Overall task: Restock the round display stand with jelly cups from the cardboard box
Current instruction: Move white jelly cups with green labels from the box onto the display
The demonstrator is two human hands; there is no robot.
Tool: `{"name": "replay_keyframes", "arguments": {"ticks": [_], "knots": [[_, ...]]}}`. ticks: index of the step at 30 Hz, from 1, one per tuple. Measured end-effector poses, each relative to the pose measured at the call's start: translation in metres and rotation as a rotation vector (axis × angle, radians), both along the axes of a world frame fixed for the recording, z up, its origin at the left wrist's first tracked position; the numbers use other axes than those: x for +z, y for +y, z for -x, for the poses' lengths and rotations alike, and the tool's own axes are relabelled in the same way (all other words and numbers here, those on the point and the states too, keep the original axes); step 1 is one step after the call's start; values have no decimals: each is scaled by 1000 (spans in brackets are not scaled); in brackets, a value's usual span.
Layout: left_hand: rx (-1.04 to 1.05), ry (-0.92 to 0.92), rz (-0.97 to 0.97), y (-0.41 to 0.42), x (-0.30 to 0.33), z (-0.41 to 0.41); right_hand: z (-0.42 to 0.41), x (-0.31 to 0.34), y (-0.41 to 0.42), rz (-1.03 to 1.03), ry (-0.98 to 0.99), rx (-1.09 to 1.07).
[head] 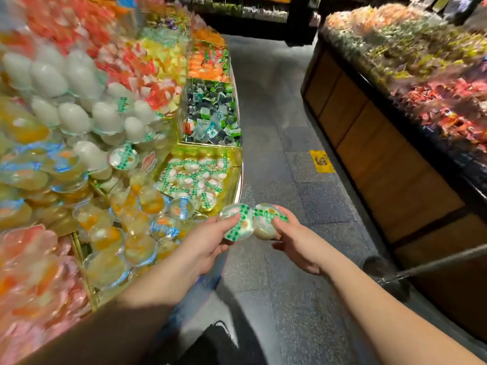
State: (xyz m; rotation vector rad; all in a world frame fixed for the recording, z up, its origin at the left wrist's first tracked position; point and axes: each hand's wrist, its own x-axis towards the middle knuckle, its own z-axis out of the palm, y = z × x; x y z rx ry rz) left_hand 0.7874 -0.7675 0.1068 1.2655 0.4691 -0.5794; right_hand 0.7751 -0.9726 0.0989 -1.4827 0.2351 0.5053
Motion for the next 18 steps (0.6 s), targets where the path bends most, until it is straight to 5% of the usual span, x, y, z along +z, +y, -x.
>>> {"name": "replay_keyframes", "arguments": {"ticks": [7, 18], "knots": [[-14, 92, 108, -11, -5, -70, -89, -5, -27, -35, 77, 93], [4, 123, -234, -9, -31, -151, -251, -25, -21, 248, 107, 637]]}}
